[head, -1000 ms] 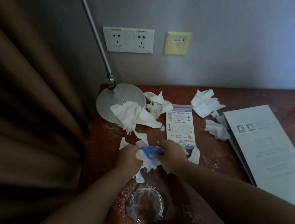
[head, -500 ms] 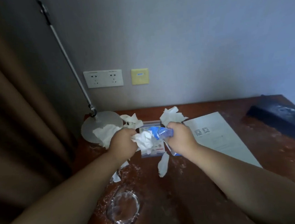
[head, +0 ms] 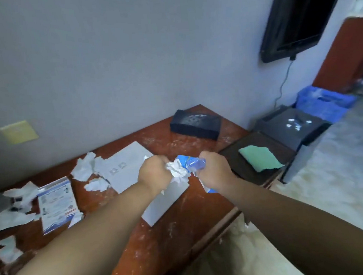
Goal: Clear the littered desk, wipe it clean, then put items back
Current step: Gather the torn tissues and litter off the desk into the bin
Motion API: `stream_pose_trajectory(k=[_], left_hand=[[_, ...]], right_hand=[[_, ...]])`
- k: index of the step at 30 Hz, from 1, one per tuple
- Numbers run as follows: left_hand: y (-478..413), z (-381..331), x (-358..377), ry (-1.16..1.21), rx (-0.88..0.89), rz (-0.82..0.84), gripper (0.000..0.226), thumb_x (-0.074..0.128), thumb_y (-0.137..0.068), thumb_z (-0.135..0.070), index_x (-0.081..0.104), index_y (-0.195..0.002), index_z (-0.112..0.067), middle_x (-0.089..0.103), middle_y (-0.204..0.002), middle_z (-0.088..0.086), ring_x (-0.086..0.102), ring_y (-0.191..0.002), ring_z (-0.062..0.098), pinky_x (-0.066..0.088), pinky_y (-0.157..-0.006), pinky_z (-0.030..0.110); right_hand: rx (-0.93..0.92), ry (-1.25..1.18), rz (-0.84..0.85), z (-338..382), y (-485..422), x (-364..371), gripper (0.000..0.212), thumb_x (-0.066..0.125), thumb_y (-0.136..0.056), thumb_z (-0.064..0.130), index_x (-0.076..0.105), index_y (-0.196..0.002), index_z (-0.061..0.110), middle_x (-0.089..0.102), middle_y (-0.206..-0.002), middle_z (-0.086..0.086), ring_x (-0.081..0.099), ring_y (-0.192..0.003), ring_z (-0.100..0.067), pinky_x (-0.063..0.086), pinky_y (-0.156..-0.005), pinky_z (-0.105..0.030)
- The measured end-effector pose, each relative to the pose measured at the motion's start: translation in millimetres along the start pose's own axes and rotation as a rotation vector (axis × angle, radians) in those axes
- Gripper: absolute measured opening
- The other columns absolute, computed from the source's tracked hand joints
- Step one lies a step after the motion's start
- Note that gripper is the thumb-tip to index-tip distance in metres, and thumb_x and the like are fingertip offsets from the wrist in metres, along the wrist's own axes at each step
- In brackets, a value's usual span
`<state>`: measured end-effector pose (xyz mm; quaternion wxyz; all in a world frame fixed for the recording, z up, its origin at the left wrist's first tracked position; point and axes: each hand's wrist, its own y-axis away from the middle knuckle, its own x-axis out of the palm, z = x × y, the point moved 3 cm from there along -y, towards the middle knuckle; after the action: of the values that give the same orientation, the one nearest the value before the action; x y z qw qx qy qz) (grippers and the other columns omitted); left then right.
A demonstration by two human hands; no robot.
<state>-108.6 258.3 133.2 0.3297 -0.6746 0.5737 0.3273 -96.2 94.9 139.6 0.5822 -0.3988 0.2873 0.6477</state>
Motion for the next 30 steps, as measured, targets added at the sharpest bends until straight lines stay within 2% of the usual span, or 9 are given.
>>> stream_pose_trajectory(k=[6,10,12,15,17,20,24,27,30], left_hand=[[-0.4,-113.0,93.8,-0.029,0.130,0.182,0.011,0.059,-0.082,-0.011,0.065,-0.074,-0.015,0.069,-0.078,0.009,0.060,-0.068,0.020,0.038,-0.056,0.020],[-4.5,-185.1,138.7,-0.054,0.249,0.274,0.015,0.058,-0.078,-0.007,0.059,-0.066,-0.015,0.061,-0.067,0.006,0.061,-0.071,0.023,0.035,-0.057,0.021],[-11.9,-217.5,159.3,-0.069,0.294,0.308,0.012,0.057,-0.078,-0.005,0.065,-0.073,-0.011,0.066,-0.077,0.010,0.062,-0.080,0.026,0.039,-0.063,0.022],[-27.2,-260.9,191.1,-0.086,0.352,0.366,0.015,0.058,-0.081,-0.009,0.062,-0.067,-0.013,0.067,-0.079,0.012,0.063,-0.082,0.026,0.041,-0.065,0.025],[-41.9,-287.7,213.2,-0.108,0.403,0.393,0.013,0.060,-0.082,-0.013,0.066,-0.071,-0.011,0.068,-0.080,0.011,0.063,-0.083,0.025,0.039,-0.065,0.024],[-73.7,-325.4,245.5,-0.174,0.496,0.402,0.013,0.057,-0.084,-0.015,0.069,-0.082,-0.009,0.069,-0.092,0.011,0.063,-0.093,0.027,0.039,-0.071,0.026],[-141.1,-371.2,289.8,-0.247,0.535,0.438,0.028,0.051,-0.084,-0.012,0.048,-0.056,-0.014,0.057,-0.066,0.005,0.057,-0.075,0.024,0.034,-0.063,0.024],[-198.4,-397.3,320.2,-0.248,0.512,0.449,0.019,0.051,-0.088,-0.013,0.063,-0.074,-0.007,0.062,-0.073,0.005,0.061,-0.078,0.023,0.040,-0.066,0.025],[-249.1,-404.0,343.8,-0.245,0.456,0.492,0.017,0.055,-0.088,-0.016,0.066,-0.083,-0.004,0.069,-0.084,0.010,0.065,-0.083,0.023,0.045,-0.070,0.026]], right_hand=[[0.201,0.010,-0.059,-127.5,36.8,-64.9,0.035,0.060,-0.083,0.015,0.034,-0.060,0.020,0.053,-0.076,-0.006,0.054,-0.078,-0.028,0.032,-0.063,-0.027],[0.335,0.023,-0.116,-190.6,52.5,-106.9,0.004,0.058,-0.082,0.014,0.055,-0.079,0.011,0.063,-0.088,-0.011,0.056,-0.082,-0.028,0.041,-0.067,-0.031],[0.394,0.024,-0.148,-217.5,55.5,-125.9,0.002,0.055,-0.083,0.014,0.056,-0.082,0.012,0.063,-0.088,-0.009,0.058,-0.087,-0.030,0.040,-0.067,-0.030],[0.461,0.037,-0.188,-252.4,55.9,-153.4,0.028,0.054,-0.082,0.011,0.037,-0.062,0.018,0.048,-0.070,0.001,0.052,-0.079,-0.027,0.030,-0.061,-0.024],[0.505,0.034,-0.206,-276.1,50.3,-169.0,0.031,0.055,-0.082,0.011,0.033,-0.061,0.018,0.046,-0.073,0.000,0.046,-0.076,-0.023,0.029,-0.061,-0.024],[0.557,0.021,-0.219,-318.1,25.5,-185.8,0.020,0.054,-0.083,0.009,0.041,-0.069,0.015,0.049,-0.077,-0.005,0.048,-0.076,-0.025,0.032,-0.061,-0.026],[0.601,0.008,-0.246,-376.7,-34.2,-206.1,0.026,0.052,-0.082,0.005,0.038,-0.063,0.017,0.052,-0.076,-0.007,0.049,-0.073,-0.025,0.035,-0.060,-0.027],[0.624,0.039,-0.222,-414.6,-90.9,-218.2,0.032,0.052,-0.084,0.006,0.035,-0.061,0.020,0.050,-0.076,-0.006,0.049,-0.073,-0.022,0.035,-0.061,-0.027],[0.604,0.073,-0.167,-441.7,-149.1,-219.9,0.027,0.054,-0.083,0.007,0.039,-0.064,0.017,0.051,-0.076,-0.006,0.049,-0.074,-0.022,0.035,-0.061,-0.027]])
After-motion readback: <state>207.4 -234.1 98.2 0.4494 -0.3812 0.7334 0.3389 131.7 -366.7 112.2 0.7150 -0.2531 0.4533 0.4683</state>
